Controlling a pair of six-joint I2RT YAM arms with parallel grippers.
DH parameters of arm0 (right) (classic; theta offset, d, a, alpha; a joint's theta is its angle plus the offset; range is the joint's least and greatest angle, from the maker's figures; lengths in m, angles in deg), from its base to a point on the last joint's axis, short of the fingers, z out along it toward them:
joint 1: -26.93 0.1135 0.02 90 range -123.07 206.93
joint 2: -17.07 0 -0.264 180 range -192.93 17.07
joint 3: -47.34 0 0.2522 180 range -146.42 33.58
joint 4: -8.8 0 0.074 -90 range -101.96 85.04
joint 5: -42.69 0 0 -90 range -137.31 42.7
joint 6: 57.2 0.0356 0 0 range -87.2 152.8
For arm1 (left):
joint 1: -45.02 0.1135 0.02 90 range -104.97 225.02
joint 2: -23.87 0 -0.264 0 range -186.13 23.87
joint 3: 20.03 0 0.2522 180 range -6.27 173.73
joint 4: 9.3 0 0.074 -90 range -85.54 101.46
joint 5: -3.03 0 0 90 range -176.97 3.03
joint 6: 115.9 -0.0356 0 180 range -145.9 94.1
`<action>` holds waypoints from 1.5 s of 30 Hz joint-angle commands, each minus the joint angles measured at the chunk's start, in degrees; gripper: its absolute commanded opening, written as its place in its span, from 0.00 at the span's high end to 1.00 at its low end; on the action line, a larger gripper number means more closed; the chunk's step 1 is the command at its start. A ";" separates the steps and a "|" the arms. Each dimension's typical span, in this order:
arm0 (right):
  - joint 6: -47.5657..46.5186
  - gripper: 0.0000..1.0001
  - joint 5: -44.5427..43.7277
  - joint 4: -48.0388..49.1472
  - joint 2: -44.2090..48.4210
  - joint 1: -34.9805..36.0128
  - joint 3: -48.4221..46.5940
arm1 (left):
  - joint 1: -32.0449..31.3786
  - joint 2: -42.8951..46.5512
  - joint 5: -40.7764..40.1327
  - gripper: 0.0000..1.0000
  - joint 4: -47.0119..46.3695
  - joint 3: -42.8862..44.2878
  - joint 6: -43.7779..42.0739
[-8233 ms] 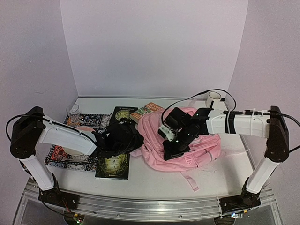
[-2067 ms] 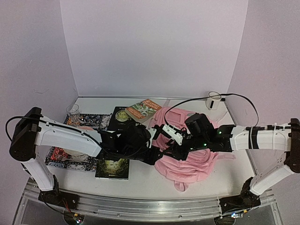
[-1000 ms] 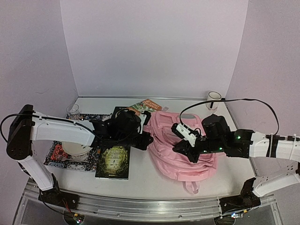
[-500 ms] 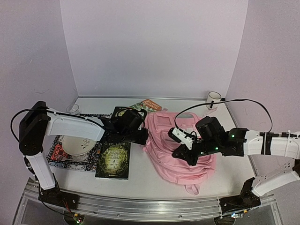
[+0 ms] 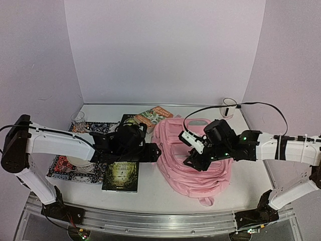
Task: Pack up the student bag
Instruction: Unzip the second largest pocket of the student bag, then pick up the second largest pocket of the bag from the student bag.
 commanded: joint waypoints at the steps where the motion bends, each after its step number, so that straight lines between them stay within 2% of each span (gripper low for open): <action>1: -0.97 0.43 -2.09 -7.68 -1.01 0.02 -2.62 | -3.27 -1.57 2.80 0.23 -3.61 -0.71 6.54; 5: -2.60 0.26 -2.11 -11.63 -0.22 1.26 -2.69 | -4.47 -3.48 4.95 0.21 -5.82 -1.62 8.54; 7: -3.35 0.15 -2.19 -12.95 -0.12 2.02 -2.68 | -5.05 -4.35 5.56 0.21 -7.61 -1.86 8.91; 8: -3.72 0.06 -2.67 -13.49 -0.12 2.48 -2.62 | -5.25 -4.93 5.96 0.21 -8.01 -1.85 9.02; 9: -4.14 0.02 -3.55 -13.96 -0.23 2.80 -2.59 | -5.42 -5.32 6.25 0.21 -8.26 -1.92 9.13; 17: -6.53 0.02 -13.13 -14.33 -4.76 3.88 -2.59 | -5.80 -5.21 7.43 0.22 -9.69 -2.41 8.33; 24: -8.06 0.02 -17.64 -14.04 -9.69 4.12 -3.27 | -6.48 -4.36 8.31 0.22 -9.96 -3.50 7.58; 29: -7.81 0.09 -24.76 -12.28 -9.95 4.25 -3.54 | -6.86 -4.54 8.76 0.22 -10.12 -3.65 7.37; 32: -6.37 0.21 -29.34 -11.64 -9.77 4.21 -4.48 | -7.00 -5.01 9.29 0.22 -10.28 -3.35 7.02; 38: -5.58 0.46 -31.20 -10.69 -7.74 4.24 -5.95 | -7.28 -5.96 9.71 0.22 -10.56 -2.65 6.65; 42: -6.20 0.56 -32.20 -9.92 -7.65 4.24 -6.14 | -7.25 -6.14 9.52 0.22 -10.81 -2.16 6.36; 45: -6.26 0.56 -32.09 -9.58 -8.67 4.21 -6.34 | -7.27 -6.23 8.97 0.22 -11.28 -1.55 6.15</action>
